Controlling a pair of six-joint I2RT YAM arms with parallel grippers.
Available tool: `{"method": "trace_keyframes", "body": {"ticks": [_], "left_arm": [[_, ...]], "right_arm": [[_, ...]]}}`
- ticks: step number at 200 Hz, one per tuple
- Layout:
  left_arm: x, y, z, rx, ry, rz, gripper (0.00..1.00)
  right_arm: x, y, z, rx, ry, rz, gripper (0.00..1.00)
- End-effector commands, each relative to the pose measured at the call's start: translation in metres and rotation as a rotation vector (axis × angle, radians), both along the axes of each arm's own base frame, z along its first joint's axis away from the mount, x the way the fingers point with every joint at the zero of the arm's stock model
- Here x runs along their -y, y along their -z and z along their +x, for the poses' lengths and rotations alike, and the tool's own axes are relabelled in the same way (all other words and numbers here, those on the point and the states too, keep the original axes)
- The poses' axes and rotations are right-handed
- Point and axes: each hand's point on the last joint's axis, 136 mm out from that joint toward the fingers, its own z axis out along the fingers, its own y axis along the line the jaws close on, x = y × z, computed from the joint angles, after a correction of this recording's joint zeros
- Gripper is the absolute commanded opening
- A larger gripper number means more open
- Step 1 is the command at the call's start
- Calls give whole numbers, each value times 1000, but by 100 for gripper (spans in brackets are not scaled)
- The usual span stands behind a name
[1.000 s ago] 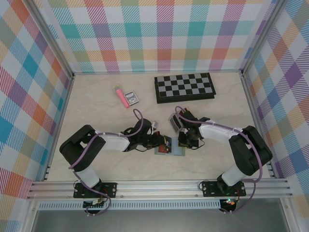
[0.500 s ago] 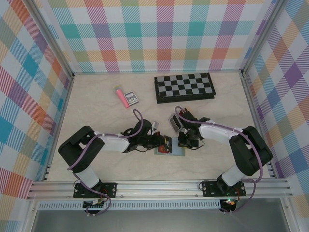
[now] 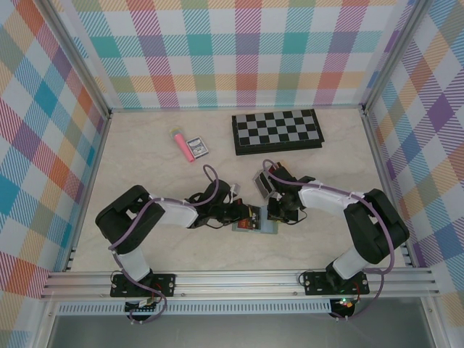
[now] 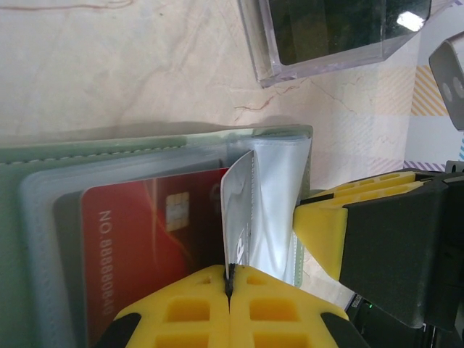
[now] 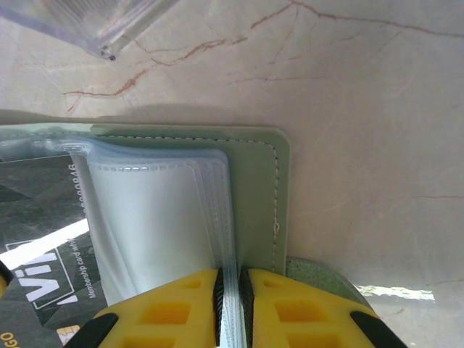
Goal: Put the credit cards into the card holder
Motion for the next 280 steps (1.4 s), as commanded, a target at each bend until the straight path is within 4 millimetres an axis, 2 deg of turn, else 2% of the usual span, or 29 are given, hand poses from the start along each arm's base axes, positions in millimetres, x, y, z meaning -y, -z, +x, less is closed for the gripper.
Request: {"method": "trace_keyframes", "body": {"ticks": [1,20,56,78,104,144,174,198,245,280], "left_arm": [[10,8,-13,-16,45,13,0],[5,11,-15,-35,30,29,0],[-16,20,-18,-52,-31,112,0],[-17,21,-19,-61,-32,115,0],[-14,20,-19,-62,-31,100,0],[15,7,-15,-57,37,19,0],[27,10,-19,-69,77,17,1],[26,13,-21,-70,78,43,5],[8,10,-20,-33,61,140,19],[10,10,-18,-30,63,150,19]], "right_arm": [[18,15,-11,-32,16,-83,18],[23,11,-10,-19,25,-104,19],[26,12,-11,-24,30,-120,19],[27,15,-12,-31,33,-125,19],[26,17,-14,-36,31,-116,19],[17,18,-14,-41,24,-70,16],[15,14,-13,-34,27,-52,17],[17,8,-11,-17,39,-50,18],[30,-7,-7,24,58,-75,23],[22,2,-10,-9,39,-39,19]]}}
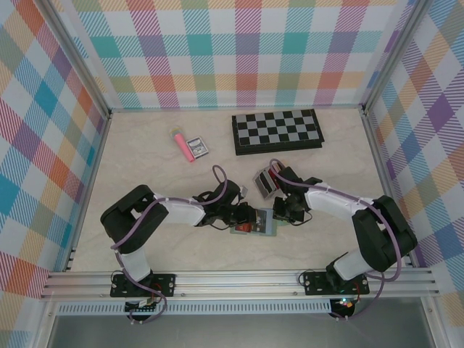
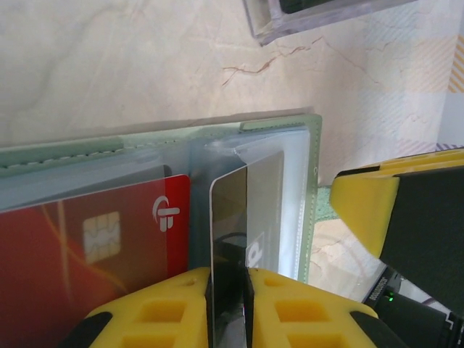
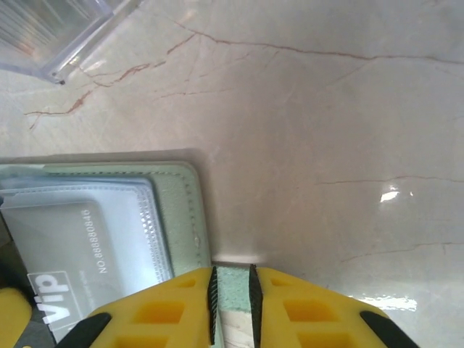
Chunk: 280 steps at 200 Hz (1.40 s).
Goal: Put the credit cards into the card holder
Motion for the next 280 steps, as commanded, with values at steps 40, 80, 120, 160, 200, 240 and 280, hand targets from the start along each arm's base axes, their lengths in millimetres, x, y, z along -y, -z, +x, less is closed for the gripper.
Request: {"method": "trace_keyframes", "body": {"ticks": [40,80,120,160,200,240,280], "left_arm": [[-3,0,-6,13,28,94,28],[-12,-9,-4,45,32,159,40],[-8,-10,-5,46,46,157,39],[12,-9,-10,33,90,131,27],[28,-4,-15,16,124,124,28],[24,-9,-14,34,110,145,32],[1,-30,-11,98,54,193,45]], "right_arm": [[-6,14,-10,-64,-16,34,16],[-4,15,-10,-65,-14,22,16],[-9,15,-11,-72,-21,46,16],[-12,16,-11,-78,-26,61,16],[-13,18,-12,-85,-18,73,16],[-9,16,-12,-76,-13,51,16],[-3,-21,5,33,-22,24,22]]}}
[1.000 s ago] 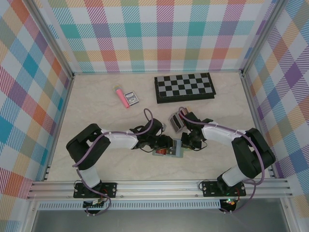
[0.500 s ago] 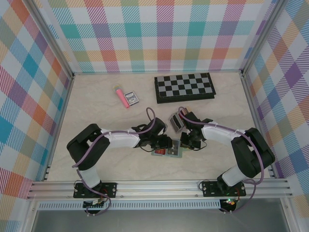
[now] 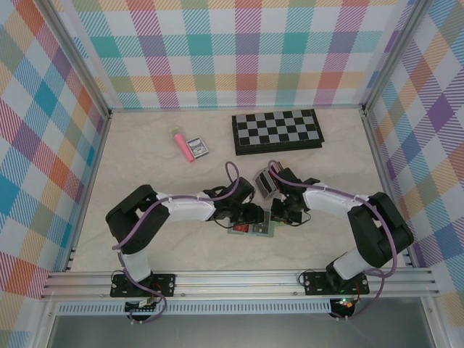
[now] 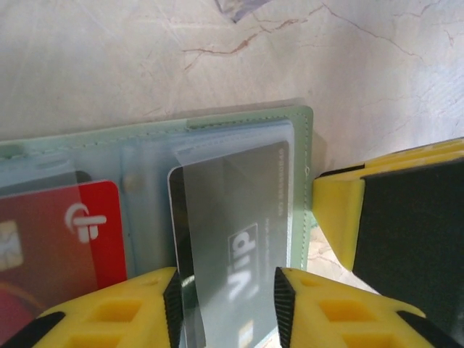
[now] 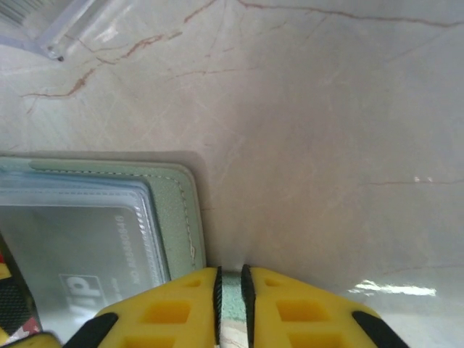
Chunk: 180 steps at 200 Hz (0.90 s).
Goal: Put the credit cards into the card holder
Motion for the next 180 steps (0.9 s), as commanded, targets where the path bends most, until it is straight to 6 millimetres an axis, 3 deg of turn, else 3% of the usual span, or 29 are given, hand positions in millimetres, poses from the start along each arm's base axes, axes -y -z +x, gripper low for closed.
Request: {"method": "trace_keyframes", "body": {"ticks": [1,45,67,94,126,151,180], "left_arm": [[-12,-22,-4,62,-7,22,45],[-40,-42,9,146,-103,66,54],[-52,-44,19,146,-159,59,58],[-62,-46,34,125,-217,34,60],[-70,-45,46,103,-264,19,61],[-75,-43,50,94,-276,21,61],[-81,-40,51,86,-288,25,61]], "right_arm": [[5,-28,10,72,-9,-19,22],[7,-85,44,240,-63,-47,31],[18,-100,66,299,-89,-146,32],[31,-115,97,329,-80,-203,45],[36,-117,136,322,-31,-59,70],[31,-104,161,275,-21,44,79],[27,-85,179,208,-7,100,80]]}}
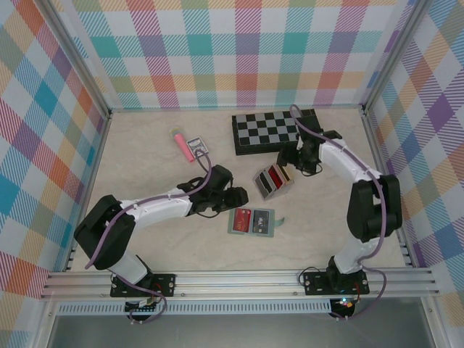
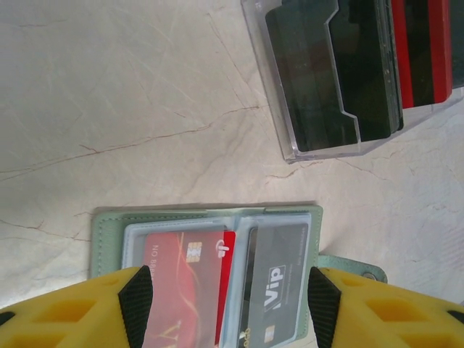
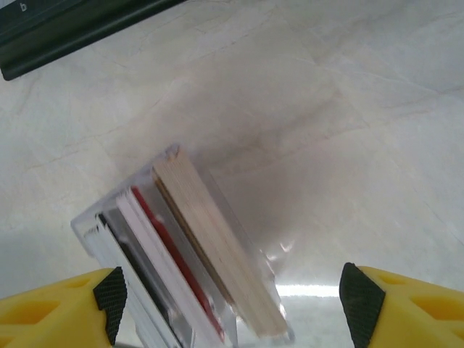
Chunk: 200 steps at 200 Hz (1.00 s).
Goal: Put the credit cards into the card holder
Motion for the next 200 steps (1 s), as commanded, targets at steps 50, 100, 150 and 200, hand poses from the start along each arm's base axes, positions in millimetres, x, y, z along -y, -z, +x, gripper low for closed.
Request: {"method": "trace_keyframes", "body": {"ticks": [50,100,150,200], "left_arm": [[-17,4,6,-36,-45,-16,61],[-16,5,23,-63,-84,-70,61],[-6,11,46,-92,-108,-91,60],[1,21,67,-109,-137,-101,59]], "right_arm": [[-56,11,4,-100,-120,303,78],[-93,3,-20,-117,-204,402,76],[-87,-2,-28,-81,-218,237,75],[-54,-6,-25,-20,-181,36,73]]}}
